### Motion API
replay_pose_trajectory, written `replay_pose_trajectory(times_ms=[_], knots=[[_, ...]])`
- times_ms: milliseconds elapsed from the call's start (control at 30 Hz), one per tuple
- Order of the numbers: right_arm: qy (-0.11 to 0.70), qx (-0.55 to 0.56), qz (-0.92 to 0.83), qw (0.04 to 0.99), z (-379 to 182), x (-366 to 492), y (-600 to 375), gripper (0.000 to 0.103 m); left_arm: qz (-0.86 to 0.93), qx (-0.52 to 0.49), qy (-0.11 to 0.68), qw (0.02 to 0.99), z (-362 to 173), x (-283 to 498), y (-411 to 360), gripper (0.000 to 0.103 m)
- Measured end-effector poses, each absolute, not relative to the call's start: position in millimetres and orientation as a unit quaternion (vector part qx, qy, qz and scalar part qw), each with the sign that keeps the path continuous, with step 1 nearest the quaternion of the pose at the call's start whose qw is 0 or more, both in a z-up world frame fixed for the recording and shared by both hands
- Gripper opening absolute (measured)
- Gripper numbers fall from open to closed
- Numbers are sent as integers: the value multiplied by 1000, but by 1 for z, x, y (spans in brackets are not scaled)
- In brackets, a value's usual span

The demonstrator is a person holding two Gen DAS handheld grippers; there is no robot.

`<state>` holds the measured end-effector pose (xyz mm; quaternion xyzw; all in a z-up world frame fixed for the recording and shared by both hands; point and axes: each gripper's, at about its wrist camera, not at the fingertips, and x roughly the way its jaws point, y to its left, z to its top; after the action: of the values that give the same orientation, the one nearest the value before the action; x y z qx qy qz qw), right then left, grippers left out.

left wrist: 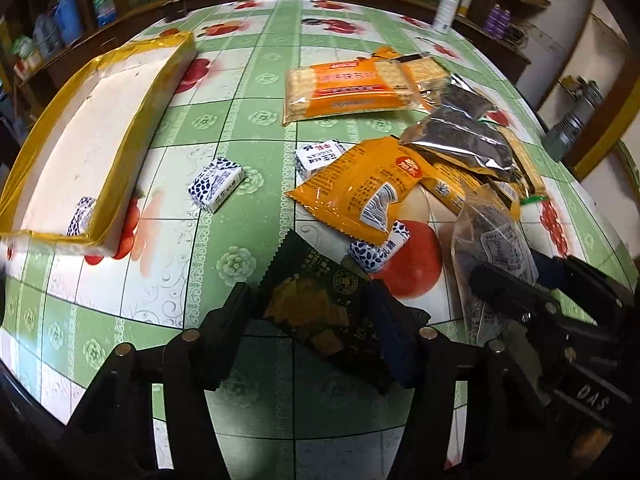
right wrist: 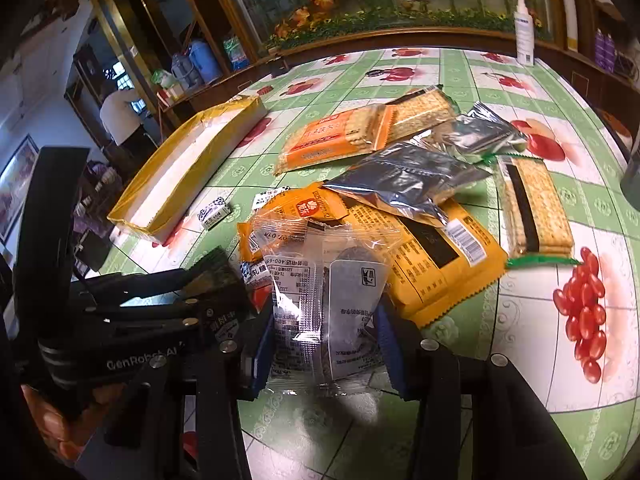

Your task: Organize snacks

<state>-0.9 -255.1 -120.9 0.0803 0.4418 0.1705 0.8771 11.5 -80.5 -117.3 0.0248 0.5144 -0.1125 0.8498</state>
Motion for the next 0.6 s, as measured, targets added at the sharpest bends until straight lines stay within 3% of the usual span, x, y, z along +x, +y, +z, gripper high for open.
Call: replay_pose_trajectory(times_ms=[33,100,167,200,300,467,600], knots=[[442,83,170,877,-121,-2,-257,47,-124,25,510,851,-114,11,-73,26],[442,86,170,876,-119,-5,-261,47,-149,27,509,847,-112,11,-57,12],[441,91,170,876,-119,-7,-262,47,-168,34,515,840,-110,12,-47,12],[443,95,174,874,-119,-7,-263,47,-164,28,523,836,-109,13,-42,17],[442,99,180,873,-120,-8,-261,47,-161,6,530,833,-104,18,-32,64],[442,102,182,872,-120,-7,-257,48,-112,70,471,872,-92,39,-37,66],[441,105,187,872,-119,-7,-252,48,-117,134,475,862,-110,63,-57,66]])
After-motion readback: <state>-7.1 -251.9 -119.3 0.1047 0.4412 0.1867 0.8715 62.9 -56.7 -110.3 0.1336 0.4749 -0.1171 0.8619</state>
